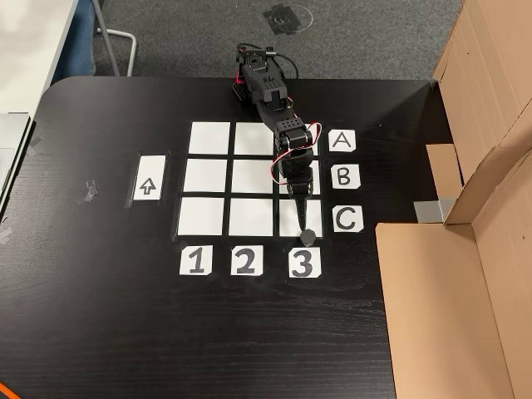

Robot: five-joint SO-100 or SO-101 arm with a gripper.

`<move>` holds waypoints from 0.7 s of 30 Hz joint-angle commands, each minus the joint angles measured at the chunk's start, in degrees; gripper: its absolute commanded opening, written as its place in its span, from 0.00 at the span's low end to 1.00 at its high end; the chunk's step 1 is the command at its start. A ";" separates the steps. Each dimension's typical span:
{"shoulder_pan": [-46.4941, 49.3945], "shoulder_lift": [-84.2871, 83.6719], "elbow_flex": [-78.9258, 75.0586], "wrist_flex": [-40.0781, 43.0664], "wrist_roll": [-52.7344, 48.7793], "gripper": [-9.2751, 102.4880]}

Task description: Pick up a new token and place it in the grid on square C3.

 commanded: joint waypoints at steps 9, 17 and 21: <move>2.81 28.83 31.82 -13.45 -0.35 0.55; 6.33 42.28 48.69 -19.42 -0.62 0.55; 8.26 49.39 55.81 -20.13 -0.70 0.55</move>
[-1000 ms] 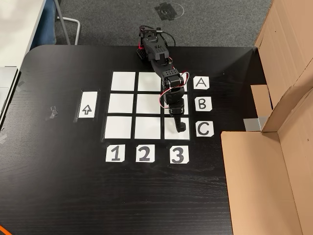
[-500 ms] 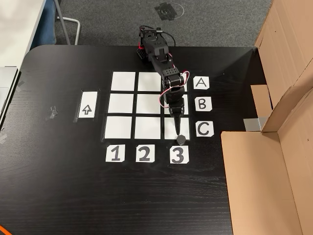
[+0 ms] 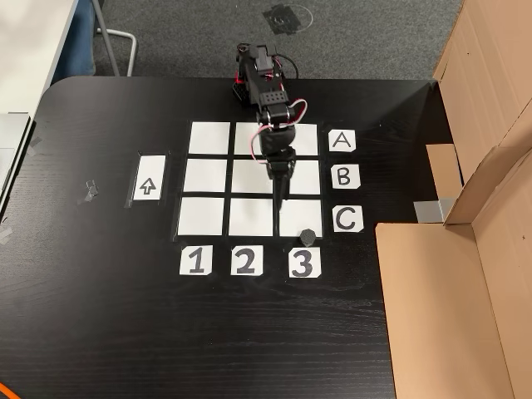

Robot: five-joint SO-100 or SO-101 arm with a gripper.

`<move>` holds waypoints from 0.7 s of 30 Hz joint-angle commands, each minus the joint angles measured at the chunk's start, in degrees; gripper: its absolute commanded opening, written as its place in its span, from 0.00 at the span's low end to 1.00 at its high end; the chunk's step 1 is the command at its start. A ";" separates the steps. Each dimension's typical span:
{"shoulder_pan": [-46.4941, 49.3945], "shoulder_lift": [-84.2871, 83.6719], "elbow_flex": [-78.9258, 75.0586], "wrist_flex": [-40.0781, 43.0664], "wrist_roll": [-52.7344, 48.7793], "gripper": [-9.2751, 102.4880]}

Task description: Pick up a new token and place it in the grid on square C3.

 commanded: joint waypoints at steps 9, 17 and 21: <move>7.73 26.54 22.50 -3.16 -1.76 0.55; 17.31 44.03 36.21 -4.31 -4.48 0.52; 22.50 51.68 41.22 -4.31 -6.94 0.49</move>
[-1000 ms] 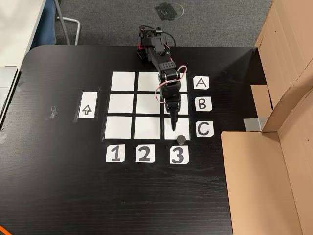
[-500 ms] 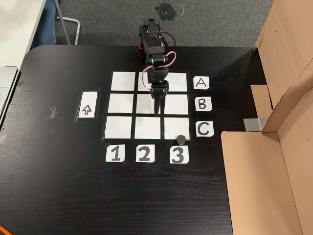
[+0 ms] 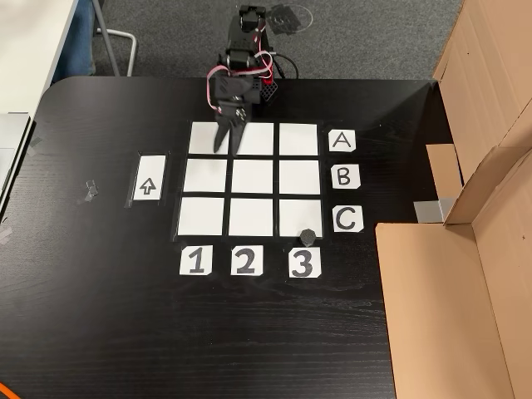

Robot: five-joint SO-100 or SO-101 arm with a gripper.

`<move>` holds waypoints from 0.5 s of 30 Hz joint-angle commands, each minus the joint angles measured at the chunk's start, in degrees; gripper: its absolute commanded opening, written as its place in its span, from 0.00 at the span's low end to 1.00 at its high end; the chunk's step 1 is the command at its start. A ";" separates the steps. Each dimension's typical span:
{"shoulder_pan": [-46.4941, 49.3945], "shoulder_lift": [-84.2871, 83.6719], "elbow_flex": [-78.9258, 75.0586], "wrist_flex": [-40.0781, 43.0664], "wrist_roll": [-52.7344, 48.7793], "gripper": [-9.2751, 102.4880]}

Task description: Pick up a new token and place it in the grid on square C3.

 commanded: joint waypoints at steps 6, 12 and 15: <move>12.57 16.70 10.81 -1.14 -5.10 0.45; 22.50 25.22 18.19 -1.93 -8.09 0.43; 26.72 29.79 22.32 -2.46 -9.40 0.43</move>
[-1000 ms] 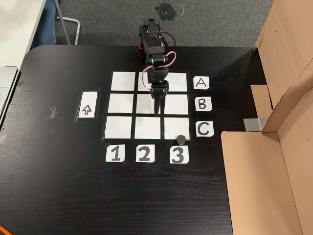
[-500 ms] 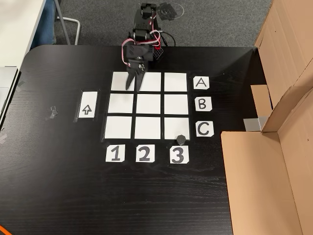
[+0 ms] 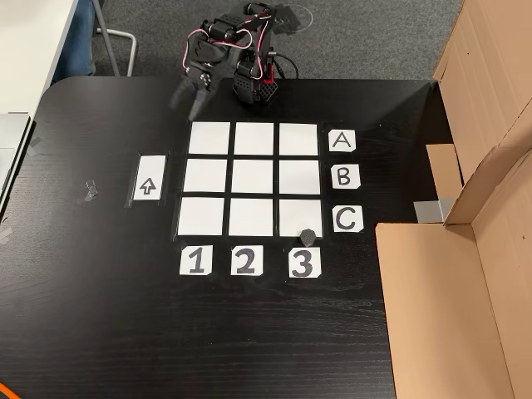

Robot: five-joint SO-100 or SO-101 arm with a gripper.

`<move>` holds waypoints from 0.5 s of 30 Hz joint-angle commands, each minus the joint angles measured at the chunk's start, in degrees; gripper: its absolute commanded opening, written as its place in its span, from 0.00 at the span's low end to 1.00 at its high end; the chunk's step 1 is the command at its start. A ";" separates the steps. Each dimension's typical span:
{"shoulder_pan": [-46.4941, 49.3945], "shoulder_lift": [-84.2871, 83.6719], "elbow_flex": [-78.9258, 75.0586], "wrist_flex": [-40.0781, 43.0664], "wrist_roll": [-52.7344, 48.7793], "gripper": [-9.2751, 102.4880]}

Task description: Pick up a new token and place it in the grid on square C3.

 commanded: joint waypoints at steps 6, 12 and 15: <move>11.07 14.59 11.60 -3.16 -2.02 0.24; 18.54 26.19 21.53 -3.69 -2.11 0.08; 23.38 31.82 26.37 -4.31 -2.11 0.08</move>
